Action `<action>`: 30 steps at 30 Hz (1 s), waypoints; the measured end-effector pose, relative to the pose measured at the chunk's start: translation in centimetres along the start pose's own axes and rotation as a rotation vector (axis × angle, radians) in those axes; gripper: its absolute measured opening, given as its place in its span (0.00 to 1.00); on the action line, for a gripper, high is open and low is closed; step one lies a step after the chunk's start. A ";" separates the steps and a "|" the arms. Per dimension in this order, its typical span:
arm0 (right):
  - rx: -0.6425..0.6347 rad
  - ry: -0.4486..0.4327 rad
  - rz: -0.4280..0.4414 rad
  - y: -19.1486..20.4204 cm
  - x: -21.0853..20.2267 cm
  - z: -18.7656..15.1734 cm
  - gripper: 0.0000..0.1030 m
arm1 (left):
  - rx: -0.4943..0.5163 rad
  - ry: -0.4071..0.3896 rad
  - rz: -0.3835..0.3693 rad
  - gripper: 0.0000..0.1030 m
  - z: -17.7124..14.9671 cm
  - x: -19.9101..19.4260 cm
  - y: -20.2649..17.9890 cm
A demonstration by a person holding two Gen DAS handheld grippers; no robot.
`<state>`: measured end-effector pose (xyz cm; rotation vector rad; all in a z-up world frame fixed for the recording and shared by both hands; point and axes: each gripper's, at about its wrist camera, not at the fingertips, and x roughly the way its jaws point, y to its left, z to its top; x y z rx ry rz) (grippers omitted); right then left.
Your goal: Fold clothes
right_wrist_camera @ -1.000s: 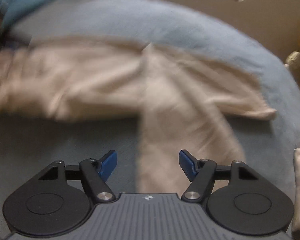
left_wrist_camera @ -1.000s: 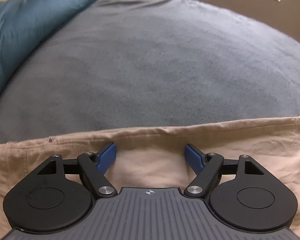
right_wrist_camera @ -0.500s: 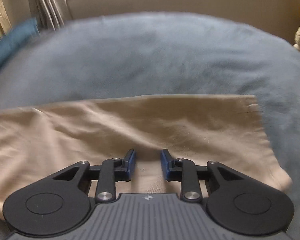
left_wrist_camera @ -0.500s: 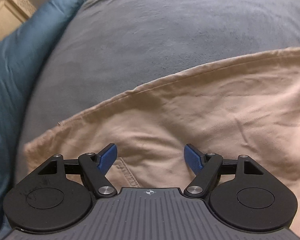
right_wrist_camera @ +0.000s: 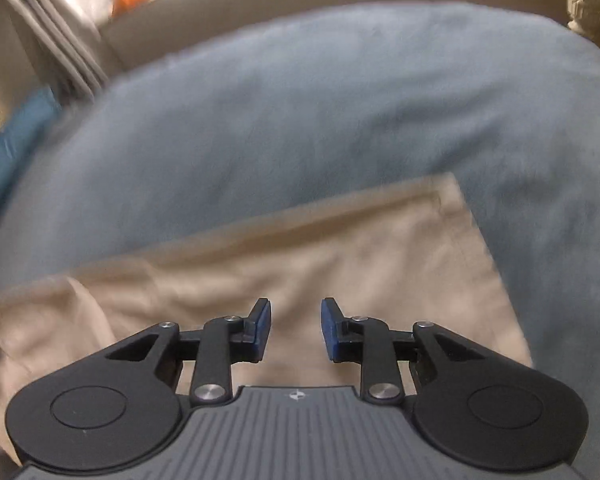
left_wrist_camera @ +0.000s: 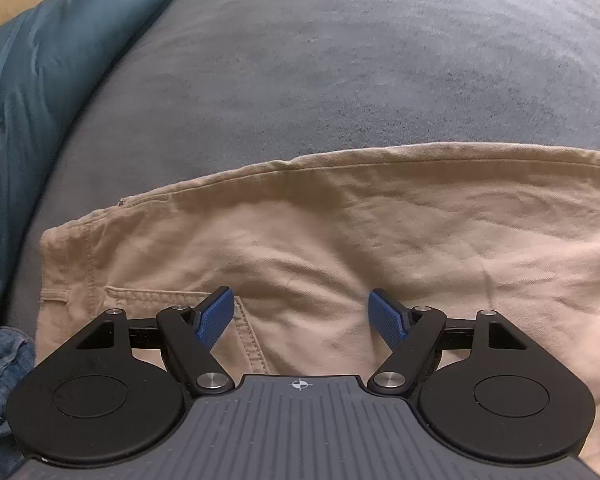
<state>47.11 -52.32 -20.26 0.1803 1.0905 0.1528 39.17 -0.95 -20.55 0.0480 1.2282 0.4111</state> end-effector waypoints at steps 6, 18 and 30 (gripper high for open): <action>0.109 -0.135 -0.248 -2.8 -4.8 -1.1 0.28 | -0.038 -0.021 -0.057 0.73 -0.5 0.1 1.1; -0.454 0.063 0.162 17.5 -10.9 -17.0 0.49 | -0.062 -0.085 -0.098 0.70 -0.4 0.1 1.4; -0.578 0.026 -0.062 18.6 -5.4 -20.0 0.59 | 0.308 -0.260 -0.407 0.73 -2.8 -6.2 -10.2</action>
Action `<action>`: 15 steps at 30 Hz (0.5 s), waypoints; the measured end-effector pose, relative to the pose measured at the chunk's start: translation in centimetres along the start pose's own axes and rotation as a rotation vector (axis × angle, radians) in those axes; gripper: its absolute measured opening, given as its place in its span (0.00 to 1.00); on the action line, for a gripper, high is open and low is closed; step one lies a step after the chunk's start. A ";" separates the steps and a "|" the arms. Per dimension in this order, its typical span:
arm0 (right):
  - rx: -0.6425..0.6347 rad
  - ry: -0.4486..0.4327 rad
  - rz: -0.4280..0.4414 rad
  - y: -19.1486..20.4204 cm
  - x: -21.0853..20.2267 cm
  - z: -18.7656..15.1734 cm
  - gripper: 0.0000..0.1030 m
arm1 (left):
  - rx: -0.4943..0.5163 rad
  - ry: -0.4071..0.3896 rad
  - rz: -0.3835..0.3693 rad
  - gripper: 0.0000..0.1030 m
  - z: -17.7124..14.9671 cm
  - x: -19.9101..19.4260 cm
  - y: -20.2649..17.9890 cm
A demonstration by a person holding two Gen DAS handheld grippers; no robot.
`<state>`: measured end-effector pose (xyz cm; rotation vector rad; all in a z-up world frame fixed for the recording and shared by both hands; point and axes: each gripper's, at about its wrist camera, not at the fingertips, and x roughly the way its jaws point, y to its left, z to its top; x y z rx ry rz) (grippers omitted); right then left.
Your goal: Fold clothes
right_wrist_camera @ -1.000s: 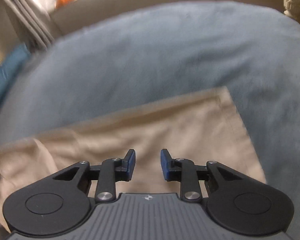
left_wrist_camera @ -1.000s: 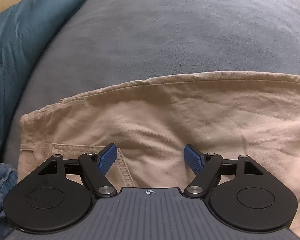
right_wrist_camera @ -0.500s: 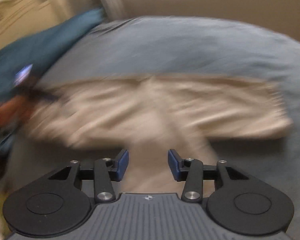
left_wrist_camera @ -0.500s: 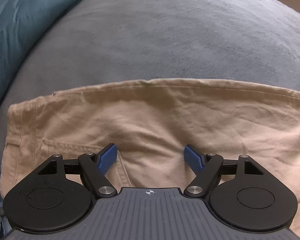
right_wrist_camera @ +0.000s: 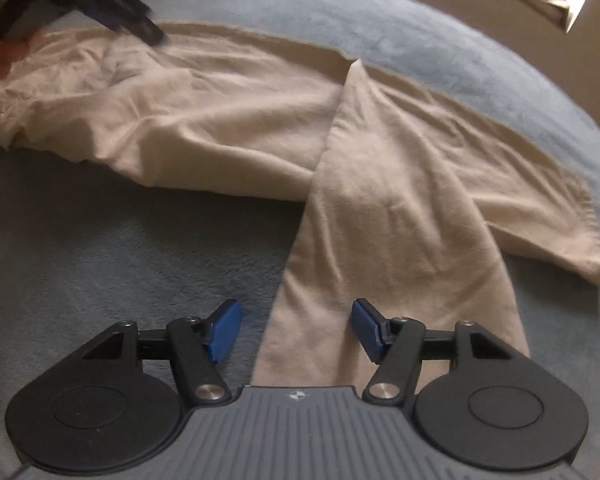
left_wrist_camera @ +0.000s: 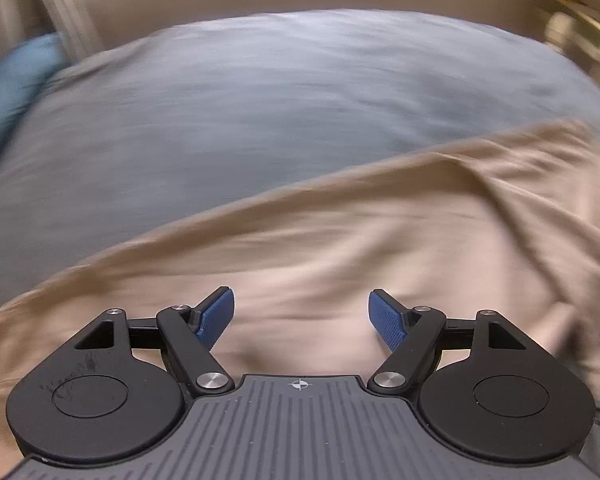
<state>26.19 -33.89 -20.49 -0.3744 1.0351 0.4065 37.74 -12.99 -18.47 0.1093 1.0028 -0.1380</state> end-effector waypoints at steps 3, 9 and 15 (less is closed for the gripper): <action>0.031 -0.025 -0.044 -1.0 -0.3 -0.6 0.29 | 0.033 -0.054 -0.043 0.72 0.3 1.2 -3.5; 0.003 -0.134 -0.236 -3.7 -2.9 -0.4 0.03 | -0.011 -0.091 -0.035 0.70 2.0 3.8 -5.9; -0.053 -0.213 -0.408 -9.9 -4.9 3.7 0.03 | -0.022 -0.089 0.019 0.70 4.3 6.4 -6.6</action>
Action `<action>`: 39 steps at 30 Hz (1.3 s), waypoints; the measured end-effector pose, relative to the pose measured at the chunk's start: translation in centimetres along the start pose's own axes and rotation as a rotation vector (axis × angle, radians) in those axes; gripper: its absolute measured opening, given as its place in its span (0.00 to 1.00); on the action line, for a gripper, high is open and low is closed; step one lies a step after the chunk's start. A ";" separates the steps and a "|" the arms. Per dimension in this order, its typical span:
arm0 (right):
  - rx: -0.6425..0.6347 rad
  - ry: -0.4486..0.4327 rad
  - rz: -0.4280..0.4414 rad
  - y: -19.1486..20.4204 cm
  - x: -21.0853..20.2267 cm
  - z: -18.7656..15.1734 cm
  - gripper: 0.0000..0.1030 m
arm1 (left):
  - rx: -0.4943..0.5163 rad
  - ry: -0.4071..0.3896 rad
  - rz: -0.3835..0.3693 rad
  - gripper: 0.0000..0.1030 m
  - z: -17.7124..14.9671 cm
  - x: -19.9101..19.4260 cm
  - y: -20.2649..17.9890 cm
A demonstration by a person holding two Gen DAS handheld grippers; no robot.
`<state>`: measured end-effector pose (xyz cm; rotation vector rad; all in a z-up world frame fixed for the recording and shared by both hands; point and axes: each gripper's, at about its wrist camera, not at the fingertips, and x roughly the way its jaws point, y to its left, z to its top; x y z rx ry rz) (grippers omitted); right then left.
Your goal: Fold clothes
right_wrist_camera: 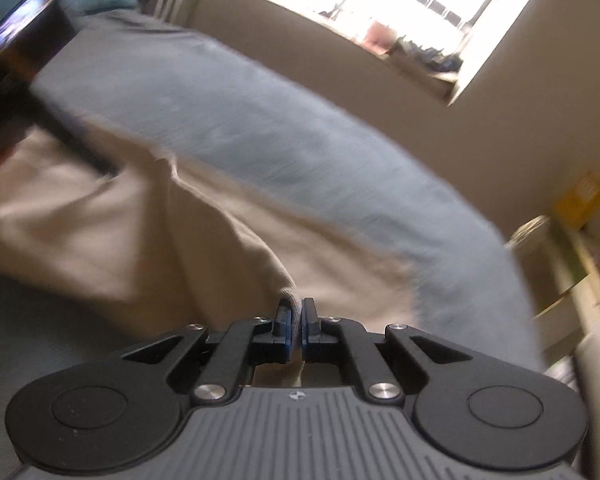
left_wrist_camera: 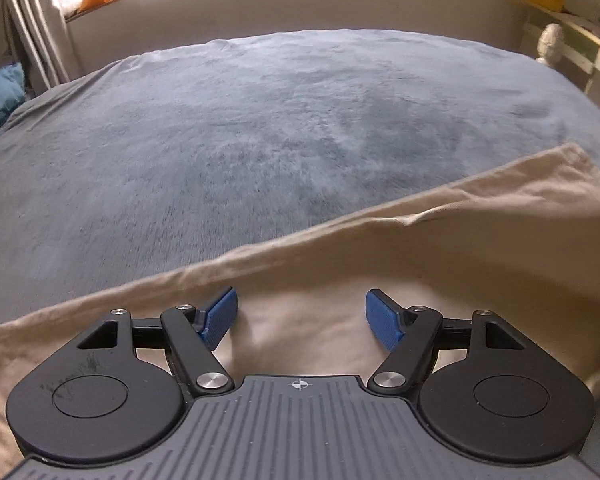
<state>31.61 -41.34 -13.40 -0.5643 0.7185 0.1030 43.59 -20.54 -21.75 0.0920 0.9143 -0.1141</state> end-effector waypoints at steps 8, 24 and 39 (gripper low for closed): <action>0.061 0.059 0.058 -6.8 7.4 4.4 0.03 | -0.022 -0.010 0.054 0.71 1.5 1.5 -0.3; 0.254 0.232 0.198 -10.5 19.0 3.0 0.19 | -0.020 -0.044 0.108 0.72 1.5 3.0 -0.7; 0.847 0.114 0.099 -20.0 20.0 -2.2 0.42 | -0.004 -0.063 0.142 0.73 1.2 3.1 -1.3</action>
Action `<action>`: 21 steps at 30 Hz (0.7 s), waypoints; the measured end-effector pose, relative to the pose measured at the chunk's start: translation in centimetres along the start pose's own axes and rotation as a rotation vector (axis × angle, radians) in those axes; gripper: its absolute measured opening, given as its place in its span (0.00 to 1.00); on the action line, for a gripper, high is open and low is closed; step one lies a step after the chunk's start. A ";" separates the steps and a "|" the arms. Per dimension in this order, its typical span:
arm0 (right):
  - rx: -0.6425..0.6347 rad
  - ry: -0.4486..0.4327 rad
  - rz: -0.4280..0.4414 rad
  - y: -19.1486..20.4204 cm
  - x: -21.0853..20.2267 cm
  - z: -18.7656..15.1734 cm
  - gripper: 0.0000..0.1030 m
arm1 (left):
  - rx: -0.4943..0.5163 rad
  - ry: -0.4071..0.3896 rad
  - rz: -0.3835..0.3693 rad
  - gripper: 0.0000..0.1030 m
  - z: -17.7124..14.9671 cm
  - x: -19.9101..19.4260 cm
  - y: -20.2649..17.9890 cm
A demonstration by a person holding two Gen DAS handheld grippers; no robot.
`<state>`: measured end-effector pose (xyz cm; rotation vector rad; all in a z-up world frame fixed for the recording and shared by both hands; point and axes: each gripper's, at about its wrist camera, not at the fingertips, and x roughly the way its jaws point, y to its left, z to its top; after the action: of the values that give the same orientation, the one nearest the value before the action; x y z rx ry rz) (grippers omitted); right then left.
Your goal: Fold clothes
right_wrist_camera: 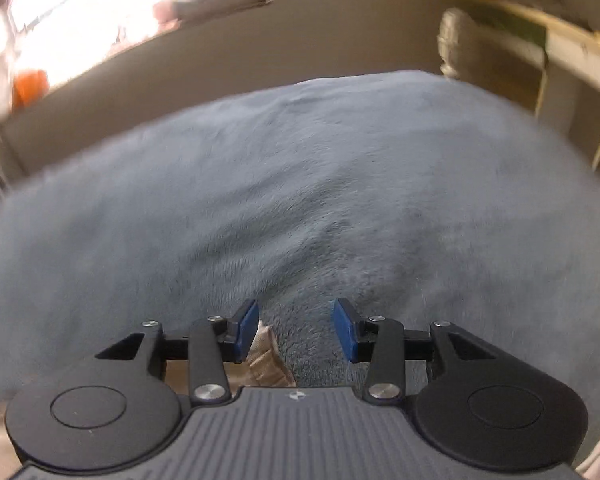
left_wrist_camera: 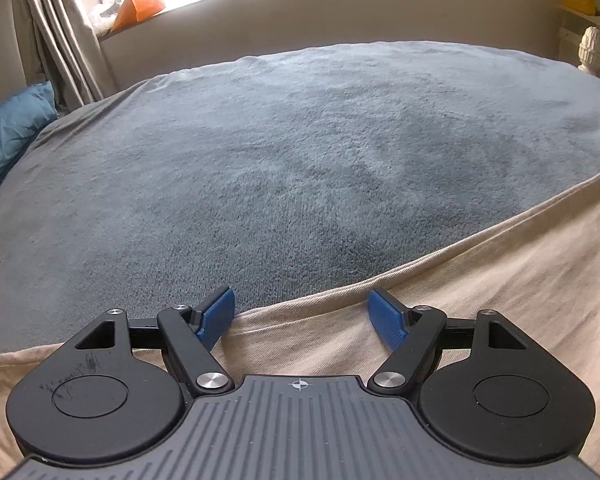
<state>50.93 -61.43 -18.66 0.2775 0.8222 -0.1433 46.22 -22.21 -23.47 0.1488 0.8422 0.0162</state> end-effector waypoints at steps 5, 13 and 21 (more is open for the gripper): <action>0.027 0.049 0.124 -1.6 -0.6 -1.3 0.43 | 0.004 0.003 0.010 0.73 0.1 0.0 -0.2; -0.065 0.076 0.150 -0.2 0.8 -1.9 0.14 | 0.011 -0.011 0.038 0.73 0.0 -0.1 -0.7; -0.105 -0.078 0.145 0.8 -1.6 -2.1 0.04 | 0.008 -0.020 0.068 0.73 0.1 -0.2 -0.5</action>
<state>48.54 -60.05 -18.74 0.2298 0.7268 0.0248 46.12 -22.73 -23.31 0.1847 0.8168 0.0751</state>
